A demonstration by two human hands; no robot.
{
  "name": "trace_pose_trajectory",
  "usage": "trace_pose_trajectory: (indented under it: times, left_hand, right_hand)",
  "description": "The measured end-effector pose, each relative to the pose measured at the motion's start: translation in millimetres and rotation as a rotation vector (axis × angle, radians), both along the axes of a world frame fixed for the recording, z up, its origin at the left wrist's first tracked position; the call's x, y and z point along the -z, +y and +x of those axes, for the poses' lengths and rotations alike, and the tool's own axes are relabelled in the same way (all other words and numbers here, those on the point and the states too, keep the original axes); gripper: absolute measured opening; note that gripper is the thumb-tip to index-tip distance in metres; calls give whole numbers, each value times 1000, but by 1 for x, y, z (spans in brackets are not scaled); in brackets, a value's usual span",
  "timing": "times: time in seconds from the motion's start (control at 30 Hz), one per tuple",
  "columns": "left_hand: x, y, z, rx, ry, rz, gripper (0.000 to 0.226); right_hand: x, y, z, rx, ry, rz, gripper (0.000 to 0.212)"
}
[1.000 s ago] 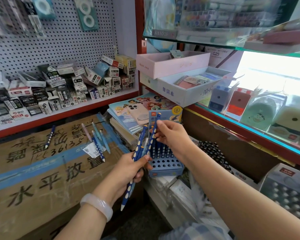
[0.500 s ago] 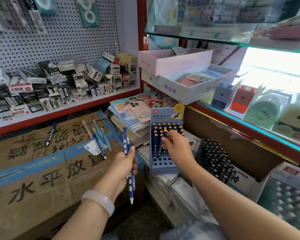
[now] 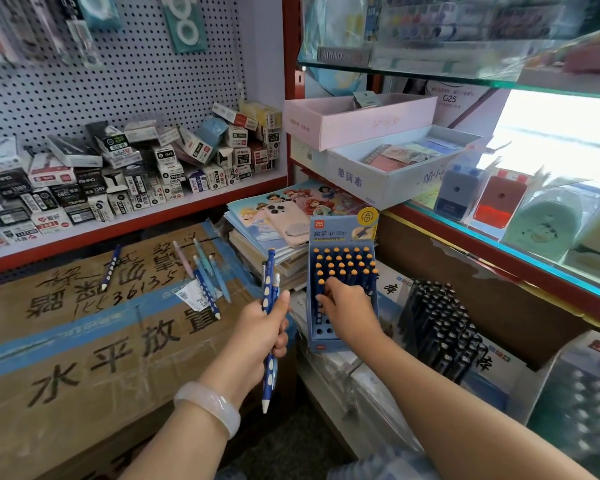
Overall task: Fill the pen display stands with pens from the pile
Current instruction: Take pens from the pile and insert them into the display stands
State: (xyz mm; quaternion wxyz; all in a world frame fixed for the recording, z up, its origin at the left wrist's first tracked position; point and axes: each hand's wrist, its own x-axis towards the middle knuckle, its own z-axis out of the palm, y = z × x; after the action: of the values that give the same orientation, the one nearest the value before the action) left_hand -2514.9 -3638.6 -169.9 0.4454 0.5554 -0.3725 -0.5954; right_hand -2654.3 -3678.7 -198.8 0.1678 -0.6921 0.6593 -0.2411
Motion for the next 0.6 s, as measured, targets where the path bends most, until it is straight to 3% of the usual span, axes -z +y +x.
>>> trace_pose_trajectory:
  times: [0.13,0.27,0.4,0.6]
  left_hand:
    - [-3,1,-1,17,-7,-30,29]
    - [-2,1,1,20,10,-21,31]
    - [1,-3,0,-12,20,-28,28]
    - [5,-4,-5,40,-51,-51,17]
  right_hand:
    - [-3,-1,2,-1,50,2,14]
    - [-3,6,2,73,-24,12,19]
    - [-13,18,4,162,-227,-94,17]
    - [-29,29,25,-31,-568,62,12]
